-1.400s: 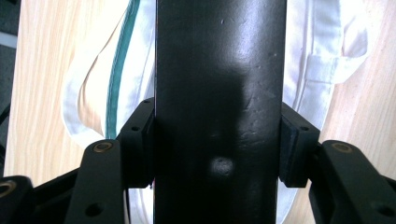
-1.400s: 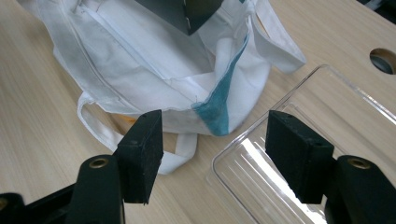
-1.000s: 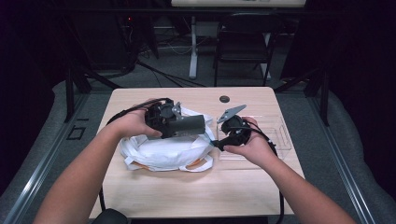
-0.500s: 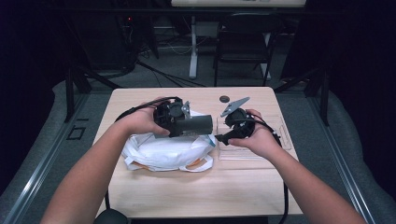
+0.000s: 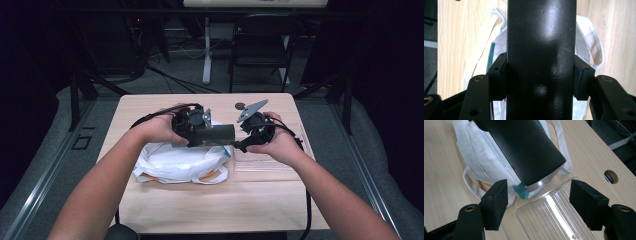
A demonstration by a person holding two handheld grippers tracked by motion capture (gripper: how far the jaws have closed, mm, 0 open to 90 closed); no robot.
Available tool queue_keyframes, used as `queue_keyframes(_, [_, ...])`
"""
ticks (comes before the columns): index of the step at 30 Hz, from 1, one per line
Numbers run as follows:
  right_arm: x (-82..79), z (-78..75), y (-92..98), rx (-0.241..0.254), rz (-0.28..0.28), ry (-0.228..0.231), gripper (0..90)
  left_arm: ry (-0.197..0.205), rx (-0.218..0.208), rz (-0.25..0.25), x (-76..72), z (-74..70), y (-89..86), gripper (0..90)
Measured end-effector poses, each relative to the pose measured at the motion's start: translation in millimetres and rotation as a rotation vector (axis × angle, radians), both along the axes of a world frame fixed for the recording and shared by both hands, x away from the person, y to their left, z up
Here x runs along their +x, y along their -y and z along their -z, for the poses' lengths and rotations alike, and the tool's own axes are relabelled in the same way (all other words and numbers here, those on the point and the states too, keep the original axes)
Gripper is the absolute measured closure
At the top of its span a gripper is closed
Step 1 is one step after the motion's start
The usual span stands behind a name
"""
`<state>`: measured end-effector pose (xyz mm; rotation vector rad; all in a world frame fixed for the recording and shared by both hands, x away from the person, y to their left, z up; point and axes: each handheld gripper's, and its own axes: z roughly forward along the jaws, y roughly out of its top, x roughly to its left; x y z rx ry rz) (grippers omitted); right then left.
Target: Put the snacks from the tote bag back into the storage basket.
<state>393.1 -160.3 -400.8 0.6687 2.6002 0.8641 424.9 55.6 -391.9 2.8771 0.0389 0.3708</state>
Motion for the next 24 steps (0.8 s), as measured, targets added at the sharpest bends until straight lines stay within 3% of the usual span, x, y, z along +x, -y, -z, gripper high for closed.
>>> queue_keyframes(5, [0.4,-3.0,0.8,0.001,-0.015,0.016,30.8,-0.004,-0.006,0.016,-1.0,-0.6,5.1,42.8])
queue_keyframes(24, [0.1,-0.2,1.8,-0.069,-0.098,0.028,28.9,0.000,-0.017,0.081,-9.1,-2.9,30.8,42.8])
